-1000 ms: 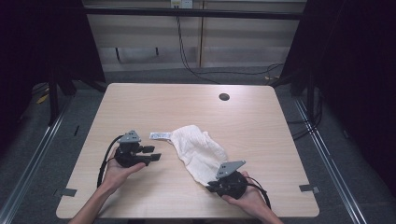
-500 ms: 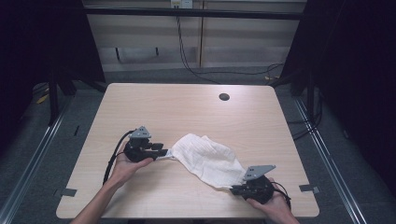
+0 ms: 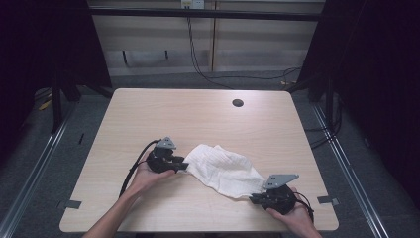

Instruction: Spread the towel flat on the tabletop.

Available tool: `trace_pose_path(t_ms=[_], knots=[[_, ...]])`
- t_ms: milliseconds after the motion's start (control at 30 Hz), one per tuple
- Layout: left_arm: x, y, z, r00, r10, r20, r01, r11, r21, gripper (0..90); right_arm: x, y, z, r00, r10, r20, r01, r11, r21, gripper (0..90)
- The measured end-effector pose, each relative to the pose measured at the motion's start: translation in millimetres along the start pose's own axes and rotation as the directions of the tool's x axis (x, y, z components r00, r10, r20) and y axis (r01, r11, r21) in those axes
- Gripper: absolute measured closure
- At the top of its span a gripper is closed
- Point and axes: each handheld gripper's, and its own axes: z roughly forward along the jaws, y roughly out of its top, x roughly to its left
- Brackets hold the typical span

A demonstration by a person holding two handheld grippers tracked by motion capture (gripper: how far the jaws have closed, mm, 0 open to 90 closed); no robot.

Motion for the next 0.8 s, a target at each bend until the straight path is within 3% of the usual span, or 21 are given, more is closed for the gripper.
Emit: trace_pose_path(t_ms=[133, 200, 333, 500, 533, 567, 700, 800], knots=[[-3.3, -1.8, -0.6, 0.9997, 0.007, 0.021, -0.007, 0.9999, -0.008, 85.4, -2.3, 1.8, 0.7, 0.9999, -0.001, 0.014, 0.001, 1.0, 0.002, 85.3], [-4.2, -1.3, -3.3, 0.9994, 0.008, 0.032, -0.008, 0.9999, -0.013, 87.7, -2.6, 1.9, 0.6, 0.9998, 0.006, 0.017, -0.006, 1.0, 0.0, 85.3], [-11.1, -6.1, -17.8, 0.9989, 0.02, 0.043, -0.019, 0.9995, -0.026, 88.0, -4.3, 1.6, -1.2, 0.9996, 0.007, 0.028, -0.007, 1.0, -0.009, 85.7], [-26.7, -23.4, -48.0, 0.9979, 0.016, 0.062, -0.013, 0.999, -0.044, 87.9, -9.6, 4.2, -6.3, 0.9982, 0.026, 0.053, -0.024, 0.999, -0.041, 86.2], [-26.7, -23.4, -48.0, 0.9979, 0.016, 0.062, -0.013, 0.999, -0.044, 87.9, -10.9, 5.2, -6.9, 0.9982, 0.024, 0.055, -0.022, 0.999, -0.048, 86.2], [-31.4, -32.5, -57.1, 0.9968, 0.004, 0.08, 0.0, 0.9988, -0.05, 87.8, -11.8, 6.1, -7.5, 0.9978, 0.029, 0.06, -0.026, 0.998, -0.054, 86.2], [-34.5, -47.8, -61.9, 0.9956, -0.011, 0.093, 0.015, 0.999, -0.042, 82.2, -14.6, 8.8, -6.5, 0.9971, 0.032, 0.069, -0.028, 0.998, -0.062, 86.1], [-32.5, -48.4, -63.4, 0.997, -0.009, 0.076, 0.013, 0.9986, -0.051, 77.1, -14.9, 9.0, -5.3, 0.9966, 0.039, 0.072, -0.035, 0.998, -0.06, 86.1]])
